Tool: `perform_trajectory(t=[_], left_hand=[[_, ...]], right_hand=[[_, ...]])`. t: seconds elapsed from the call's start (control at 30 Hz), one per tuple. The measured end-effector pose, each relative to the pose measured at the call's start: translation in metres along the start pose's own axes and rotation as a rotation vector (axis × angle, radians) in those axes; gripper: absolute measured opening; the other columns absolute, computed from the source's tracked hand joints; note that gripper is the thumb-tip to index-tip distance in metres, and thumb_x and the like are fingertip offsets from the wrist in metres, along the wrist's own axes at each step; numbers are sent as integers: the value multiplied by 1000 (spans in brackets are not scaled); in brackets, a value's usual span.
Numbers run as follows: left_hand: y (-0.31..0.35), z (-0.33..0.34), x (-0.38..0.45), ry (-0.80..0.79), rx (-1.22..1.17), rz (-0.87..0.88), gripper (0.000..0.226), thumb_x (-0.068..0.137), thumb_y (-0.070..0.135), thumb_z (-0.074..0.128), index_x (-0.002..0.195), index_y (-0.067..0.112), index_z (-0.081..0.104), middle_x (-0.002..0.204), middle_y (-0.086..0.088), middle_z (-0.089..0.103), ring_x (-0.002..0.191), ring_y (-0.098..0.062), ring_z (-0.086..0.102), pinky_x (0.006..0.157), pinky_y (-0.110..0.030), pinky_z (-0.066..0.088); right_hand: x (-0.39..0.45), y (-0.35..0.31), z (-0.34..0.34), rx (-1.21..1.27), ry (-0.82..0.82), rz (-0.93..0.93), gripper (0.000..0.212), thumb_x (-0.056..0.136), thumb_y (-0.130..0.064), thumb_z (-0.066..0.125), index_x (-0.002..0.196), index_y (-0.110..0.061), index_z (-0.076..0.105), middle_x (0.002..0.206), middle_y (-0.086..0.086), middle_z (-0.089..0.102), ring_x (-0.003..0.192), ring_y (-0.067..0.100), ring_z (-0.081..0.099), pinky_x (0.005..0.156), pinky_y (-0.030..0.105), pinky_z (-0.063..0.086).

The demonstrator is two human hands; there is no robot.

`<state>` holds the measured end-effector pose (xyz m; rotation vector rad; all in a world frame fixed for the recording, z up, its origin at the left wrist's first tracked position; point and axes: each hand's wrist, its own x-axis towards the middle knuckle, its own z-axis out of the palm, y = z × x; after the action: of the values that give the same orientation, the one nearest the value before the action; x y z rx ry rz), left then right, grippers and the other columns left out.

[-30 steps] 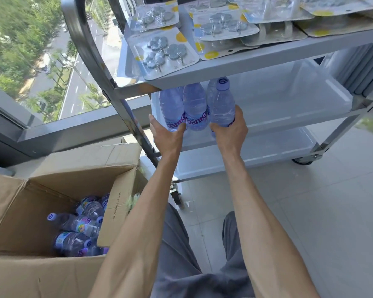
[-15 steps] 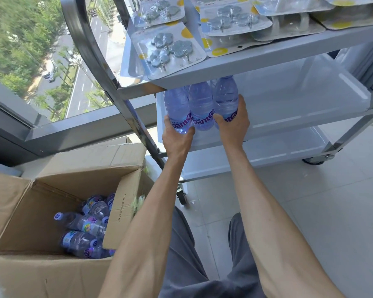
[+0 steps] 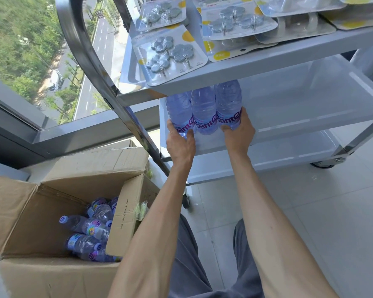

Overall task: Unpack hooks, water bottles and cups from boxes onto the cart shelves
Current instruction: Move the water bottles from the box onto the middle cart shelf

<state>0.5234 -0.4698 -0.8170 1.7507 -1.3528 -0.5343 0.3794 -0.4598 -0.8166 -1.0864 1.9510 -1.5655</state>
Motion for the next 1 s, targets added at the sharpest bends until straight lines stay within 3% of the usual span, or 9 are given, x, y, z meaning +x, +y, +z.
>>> perform_trajectory(t=[0.23, 0.37, 0.47, 0.57, 0.7, 0.8, 0.87, 0.93, 1.0], left_hand=[[0, -3, -1, -17, 41, -10, 65, 91, 29, 65, 145, 27, 28, 116, -5, 66, 98, -29, 64, 84, -40, 54], [-8, -20, -8, -63, -127, -62, 59, 94, 23, 61, 147, 23, 36, 127, -6, 63, 104, -19, 63, 89, -34, 54], [-34, -52, -32, 63, -186, -40, 37, 93, 16, 57, 130, 20, 55, 115, 1, 68, 85, 2, 63, 77, -19, 54], [-67, -94, -53, 199, -207, 8, 20, 89, 10, 56, 106, 17, 66, 93, 7, 72, 81, -12, 69, 74, -33, 58], [-102, -152, -44, 383, -168, -59, 18, 85, 13, 56, 96, 18, 69, 77, 20, 67, 73, -3, 67, 72, -21, 54], [-138, -189, -27, 486, -164, -201, 19, 84, 12, 54, 96, 13, 68, 80, 5, 69, 80, -21, 68, 77, -24, 49], [-174, -206, -25, 491, -88, -383, 22, 85, 10, 55, 103, 8, 67, 91, -7, 69, 93, -29, 66, 81, -25, 44], [-216, -215, -36, 309, 57, -611, 27, 87, 10, 55, 112, 3, 64, 108, -17, 68, 107, -34, 61, 90, -32, 43], [-254, -219, -55, 9, 174, -795, 28, 90, 11, 56, 113, -3, 64, 115, -22, 65, 111, -36, 59, 92, -37, 44]], right_hand=[[0, -7, 6, -82, -23, 54, 48, 81, 0, 67, 127, -5, 52, 118, 12, 66, 109, 32, 61, 92, 41, 51], [-35, -4, 1, -62, 54, 151, 65, 84, 7, 55, 146, -3, 38, 148, 14, 45, 138, 28, 38, 112, 29, 26], [-80, 6, -4, -62, 108, 110, 59, 82, 10, 52, 140, 0, 47, 144, 15, 48, 136, 30, 41, 108, 23, 25], [-114, 15, -5, -54, 103, 159, 46, 83, 8, 54, 128, 0, 56, 131, 13, 60, 122, 30, 53, 100, 26, 34], [-149, 6, 19, -33, -147, 181, 28, 86, 4, 53, 111, -3, 63, 108, 11, 69, 100, 26, 64, 87, 27, 46], [-178, -13, 53, -33, -364, 103, 22, 94, -8, 53, 112, -10, 65, 104, 3, 70, 89, 12, 61, 70, 5, 40], [-201, -26, 82, -7, -502, 90, 23, 96, -17, 52, 115, -15, 66, 104, -2, 69, 88, 6, 58, 70, 6, 39], [-228, -38, 116, 58, -688, 142, 25, 95, -25, 51, 116, -20, 65, 103, -3, 68, 91, 10, 64, 79, 22, 47], [-261, -44, 149, 128, -913, 306, 23, 96, -33, 49, 115, -30, 62, 98, -1, 63, 93, 19, 66, 83, 35, 54]])
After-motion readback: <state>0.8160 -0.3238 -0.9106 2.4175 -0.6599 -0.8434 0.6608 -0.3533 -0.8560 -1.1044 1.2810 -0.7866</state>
